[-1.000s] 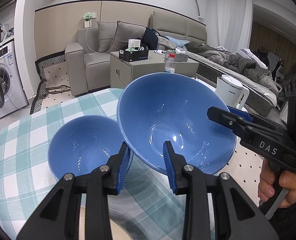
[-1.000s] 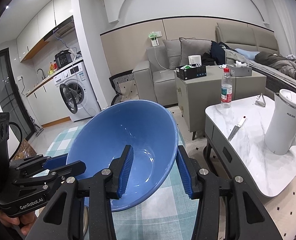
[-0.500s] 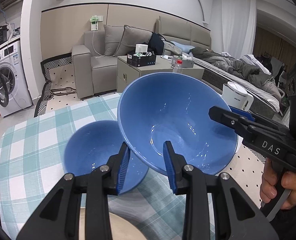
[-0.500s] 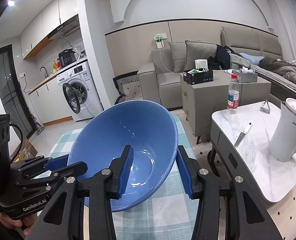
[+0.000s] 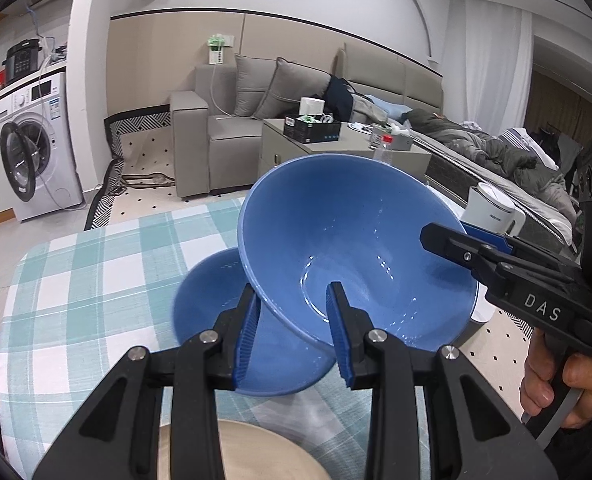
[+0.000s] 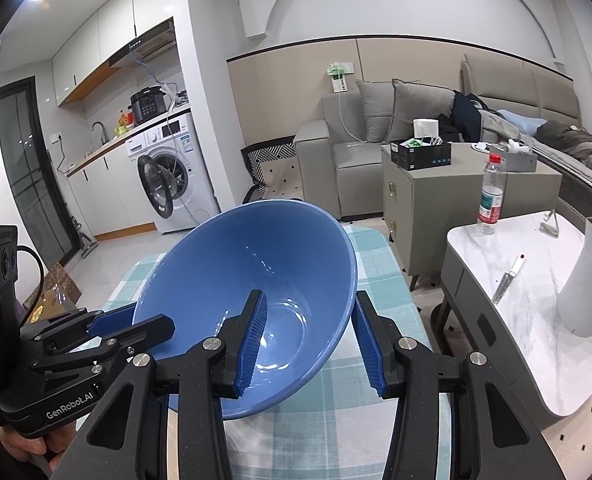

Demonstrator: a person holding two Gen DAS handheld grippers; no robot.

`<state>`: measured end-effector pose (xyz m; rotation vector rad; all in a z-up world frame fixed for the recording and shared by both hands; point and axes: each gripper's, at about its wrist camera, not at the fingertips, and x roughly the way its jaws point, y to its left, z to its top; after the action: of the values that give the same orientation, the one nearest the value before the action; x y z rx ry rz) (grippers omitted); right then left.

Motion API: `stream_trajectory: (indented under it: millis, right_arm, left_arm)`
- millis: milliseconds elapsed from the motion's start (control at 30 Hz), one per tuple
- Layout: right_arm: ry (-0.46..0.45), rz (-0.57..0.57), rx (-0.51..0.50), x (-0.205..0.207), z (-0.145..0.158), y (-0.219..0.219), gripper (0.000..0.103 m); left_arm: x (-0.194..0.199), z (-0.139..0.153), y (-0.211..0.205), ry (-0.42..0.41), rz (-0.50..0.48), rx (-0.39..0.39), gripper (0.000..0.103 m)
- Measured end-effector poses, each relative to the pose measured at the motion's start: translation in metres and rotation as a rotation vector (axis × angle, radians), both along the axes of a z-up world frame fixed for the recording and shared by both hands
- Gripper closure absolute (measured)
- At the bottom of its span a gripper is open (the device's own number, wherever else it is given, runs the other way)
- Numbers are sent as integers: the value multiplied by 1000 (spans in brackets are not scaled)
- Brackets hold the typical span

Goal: Organize plates and bowls
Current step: 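Lower the held blue bowl onto the stacked blue bowls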

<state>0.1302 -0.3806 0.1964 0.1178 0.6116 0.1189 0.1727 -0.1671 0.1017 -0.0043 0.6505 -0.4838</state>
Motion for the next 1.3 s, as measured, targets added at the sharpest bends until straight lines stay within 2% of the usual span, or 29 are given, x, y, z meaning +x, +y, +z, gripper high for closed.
stream_trajectory:
  millis: [333,1300]
  right_arm:
    - [23,43,-6,15,-9,21,57]
    - [136,83,-22,48,-53,57,57]
  left_arm:
    - [4,-5,19,-15,58,7,70]
    - [30,-43,43,47,130,58,70]
